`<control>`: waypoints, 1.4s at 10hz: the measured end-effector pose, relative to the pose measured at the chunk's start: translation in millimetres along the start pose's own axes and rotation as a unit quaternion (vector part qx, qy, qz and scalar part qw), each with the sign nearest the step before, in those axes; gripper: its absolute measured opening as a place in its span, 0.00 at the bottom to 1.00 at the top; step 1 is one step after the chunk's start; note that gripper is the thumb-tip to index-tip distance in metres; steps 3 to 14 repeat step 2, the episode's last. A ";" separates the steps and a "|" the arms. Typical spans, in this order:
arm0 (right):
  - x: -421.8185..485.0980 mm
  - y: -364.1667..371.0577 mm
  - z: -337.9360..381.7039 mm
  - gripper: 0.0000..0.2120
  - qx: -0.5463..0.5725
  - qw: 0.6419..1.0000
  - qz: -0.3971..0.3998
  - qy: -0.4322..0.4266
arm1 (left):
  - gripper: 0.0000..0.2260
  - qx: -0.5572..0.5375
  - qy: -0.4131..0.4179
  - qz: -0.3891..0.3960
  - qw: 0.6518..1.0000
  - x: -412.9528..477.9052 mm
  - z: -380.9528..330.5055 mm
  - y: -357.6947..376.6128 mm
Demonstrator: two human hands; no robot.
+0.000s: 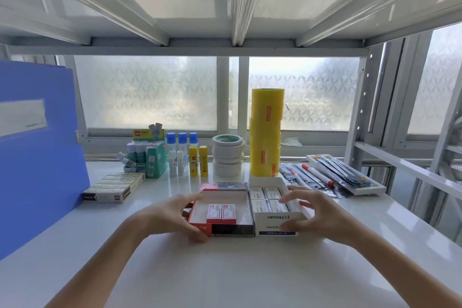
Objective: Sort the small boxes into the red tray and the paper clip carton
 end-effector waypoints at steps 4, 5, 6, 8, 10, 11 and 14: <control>3.1 -8.3 9.2 0.28 -0.044 0.996 0.063 0.047 | 0.43 0.086 -0.029 0.016 0.996 -12.0 -32.4 -5.2; 3.1 -8.3 9.2 0.28 -0.044 0.996 0.063 0.047 | 0.43 0.086 -0.029 0.016 0.996 -12.0 -32.4 -5.2; 3.1 -8.3 9.2 0.28 -0.044 0.996 0.063 0.047 | 0.43 0.086 -0.029 0.016 0.996 -12.0 -32.4 -5.2; 3.1 -8.3 9.2 0.28 -0.044 0.996 0.063 0.047 | 0.43 0.086 -0.029 0.016 0.996 -12.0 -32.4 -5.2; 3.1 -8.3 9.2 0.28 -0.044 0.996 0.063 0.047 | 0.43 0.086 -0.029 0.016 0.996 -12.0 -32.4 -5.2; 3.1 -8.3 9.2 0.28 -0.044 0.996 0.063 0.047 | 0.43 0.086 -0.029 0.016 0.996 -12.0 -32.4 -5.2; 3.1 -8.3 9.2 0.28 -0.044 0.996 0.063 0.047 | 0.43 0.086 -0.029 0.016 0.996 -12.0 -32.4 -5.2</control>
Point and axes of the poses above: each hand's wrist, its own x-axis towards the middle knuckle, its own y-axis out of the palm, z = x × y, the point moved 2 cm from there along x, towards the middle knuckle, and after that the axes turned 8 degrees about y, right-handed, at the moved point
